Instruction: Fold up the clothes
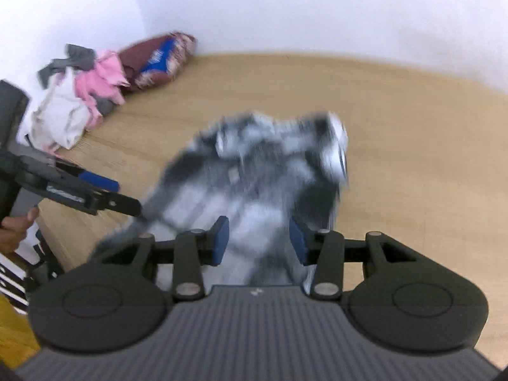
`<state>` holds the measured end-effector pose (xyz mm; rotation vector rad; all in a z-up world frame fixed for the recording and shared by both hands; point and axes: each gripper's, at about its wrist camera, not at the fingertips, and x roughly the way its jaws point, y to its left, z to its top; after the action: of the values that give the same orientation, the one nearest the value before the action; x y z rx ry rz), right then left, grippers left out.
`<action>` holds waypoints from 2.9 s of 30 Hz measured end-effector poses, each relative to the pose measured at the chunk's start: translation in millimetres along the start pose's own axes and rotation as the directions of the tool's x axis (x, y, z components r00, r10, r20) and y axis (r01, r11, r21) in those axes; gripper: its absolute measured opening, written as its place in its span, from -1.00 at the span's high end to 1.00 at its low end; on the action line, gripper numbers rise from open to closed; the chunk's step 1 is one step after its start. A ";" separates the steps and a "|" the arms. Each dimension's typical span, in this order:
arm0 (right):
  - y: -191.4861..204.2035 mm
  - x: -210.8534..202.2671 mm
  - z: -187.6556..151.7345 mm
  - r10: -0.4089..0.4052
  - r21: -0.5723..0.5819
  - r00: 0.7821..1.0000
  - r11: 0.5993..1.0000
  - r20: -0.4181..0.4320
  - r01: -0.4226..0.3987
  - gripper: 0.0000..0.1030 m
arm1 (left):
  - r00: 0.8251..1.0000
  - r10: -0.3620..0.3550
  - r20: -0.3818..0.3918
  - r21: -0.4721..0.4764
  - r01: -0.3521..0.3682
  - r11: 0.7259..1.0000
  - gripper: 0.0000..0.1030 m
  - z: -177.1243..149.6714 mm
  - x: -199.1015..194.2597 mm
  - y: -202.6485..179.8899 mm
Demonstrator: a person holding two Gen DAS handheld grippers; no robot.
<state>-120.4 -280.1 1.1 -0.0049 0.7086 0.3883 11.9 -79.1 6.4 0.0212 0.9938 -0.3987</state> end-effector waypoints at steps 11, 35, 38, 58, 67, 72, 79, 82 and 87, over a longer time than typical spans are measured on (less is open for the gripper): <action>-14.8 147.7 65.0 0.384 0.035 0.911 0.923 -0.153 -0.383 0.15 | 0.992 0.129 -0.011 -0.192 -0.129 0.973 -0.31 34.0 49.3 23.8; -77.3 160.0 81.4 0.297 0.413 0.939 0.844 0.173 -0.343 0.11 | 0.993 0.118 -0.031 -0.160 -0.122 0.980 -0.51 85.6 128.1 49.4; -69.0 166.0 88.2 0.296 0.308 0.949 0.898 0.108 -0.315 0.11 | 0.997 0.067 -0.032 -0.226 -0.072 0.971 -0.48 80.8 122.1 60.6; -66.5 79.2 34.0 0.085 0.055 0.996 0.995 -0.041 -0.083 0.13 | 0.987 0.090 0.132 0.087 -0.102 0.991 -0.44 97.2 73.8 -5.3; -77.8 140.8 22.3 0.080 0.148 0.989 0.987 -0.124 -0.061 0.11 | 0.999 -0.023 0.038 0.118 0.019 0.993 -0.49 52.3 73.6 -22.1; -74.2 130.1 28.5 0.057 0.154 0.991 0.987 -0.117 -0.039 0.11 | 1.000 0.001 0.001 0.019 -0.001 1.000 -0.52 50.5 100.0 -29.5; -61.9 85.7 25.8 0.095 0.136 0.978 0.988 -0.187 -0.070 0.08 | 0.999 0.035 0.008 0.004 -0.035 0.999 -0.61 48.3 99.0 -28.0; -52.7 108.6 13.3 0.094 0.101 0.938 0.993 -0.332 -0.064 -0.05 | 0.999 0.033 -0.018 -0.024 -0.033 0.999 -0.60 53.7 93.1 -20.6; -59.6 103.9 21.2 0.060 0.220 0.938 0.975 -0.342 0.018 -0.11 | 0.995 0.093 -0.024 0.043 -0.092 0.995 -0.60 52.8 68.9 -24.0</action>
<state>-14.3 -296.7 -56.2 0.1477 1.1007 0.3307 79.7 -133.6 -17.0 0.1104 1.0059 -0.3347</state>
